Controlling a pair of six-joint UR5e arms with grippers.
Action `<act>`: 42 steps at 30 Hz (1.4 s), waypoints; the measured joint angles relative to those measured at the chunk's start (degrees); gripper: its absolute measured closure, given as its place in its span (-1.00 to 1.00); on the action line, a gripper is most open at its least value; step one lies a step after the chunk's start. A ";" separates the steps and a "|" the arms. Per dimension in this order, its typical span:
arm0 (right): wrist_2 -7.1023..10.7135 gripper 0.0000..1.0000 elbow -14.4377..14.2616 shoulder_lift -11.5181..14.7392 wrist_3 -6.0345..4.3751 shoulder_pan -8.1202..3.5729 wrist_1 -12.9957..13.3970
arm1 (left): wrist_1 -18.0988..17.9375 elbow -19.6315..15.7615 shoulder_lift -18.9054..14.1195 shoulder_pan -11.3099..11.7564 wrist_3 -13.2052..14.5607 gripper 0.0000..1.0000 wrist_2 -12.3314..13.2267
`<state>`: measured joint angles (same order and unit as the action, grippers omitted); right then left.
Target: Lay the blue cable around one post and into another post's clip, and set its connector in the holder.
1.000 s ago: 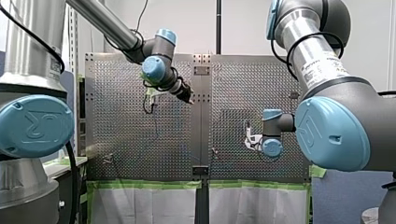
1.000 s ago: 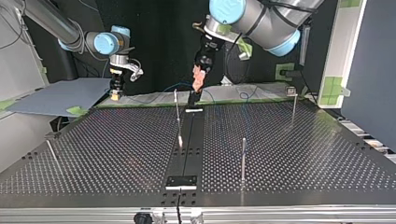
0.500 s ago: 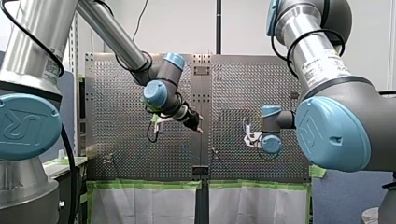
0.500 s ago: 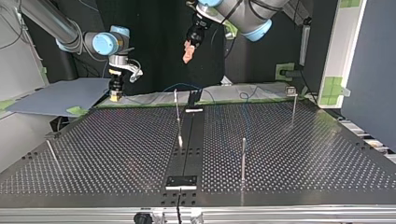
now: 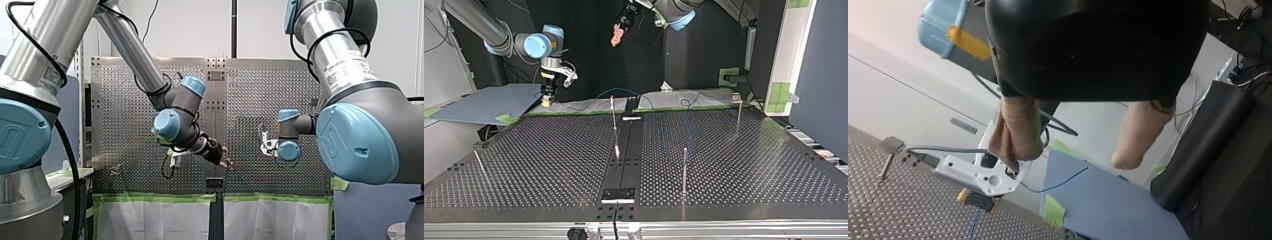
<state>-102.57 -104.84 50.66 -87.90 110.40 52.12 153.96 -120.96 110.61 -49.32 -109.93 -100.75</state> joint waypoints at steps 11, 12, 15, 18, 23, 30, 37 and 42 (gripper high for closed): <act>-1.22 0.60 -1.18 0.46 1.15 3.07 -0.15 | -5.64 -0.02 1.54 -0.25 -1.08 -1.00 -0.96; -1.69 0.60 -1.19 0.66 1.39 3.60 -0.29 | -6.22 -0.02 1.54 -0.19 -1.13 -1.00 -1.40; -2.59 0.60 -1.36 1.33 1.97 4.93 -0.88 | -7.73 0.02 1.55 0.21 -1.18 -1.00 -2.78; -2.91 0.60 -2.06 2.56 2.43 6.42 -1.04 | -9.41 0.00 1.57 0.73 -1.18 -1.00 -4.41; -2.86 0.60 -3.29 5.13 2.23 7.84 -1.04 | -12.23 0.01 1.59 1.63 -1.35 -1.00 -6.72; -2.77 0.60 -3.56 8.17 2.26 8.25 -1.95 | -16.01 0.03 2.66 3.38 -2.04 -1.00 -8.61; -2.70 0.60 -3.59 9.07 2.50 8.56 -2.52 | -19.48 0.43 5.76 4.91 -4.34 -1.00 -6.11; -2.35 0.60 -3.89 9.51 2.52 9.03 -2.88 | -21.50 0.98 8.37 5.66 -5.22 -1.00 -5.06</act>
<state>-104.92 -108.73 60.17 -85.37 119.43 49.24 132.46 -119.98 118.98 -43.66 -115.15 -105.81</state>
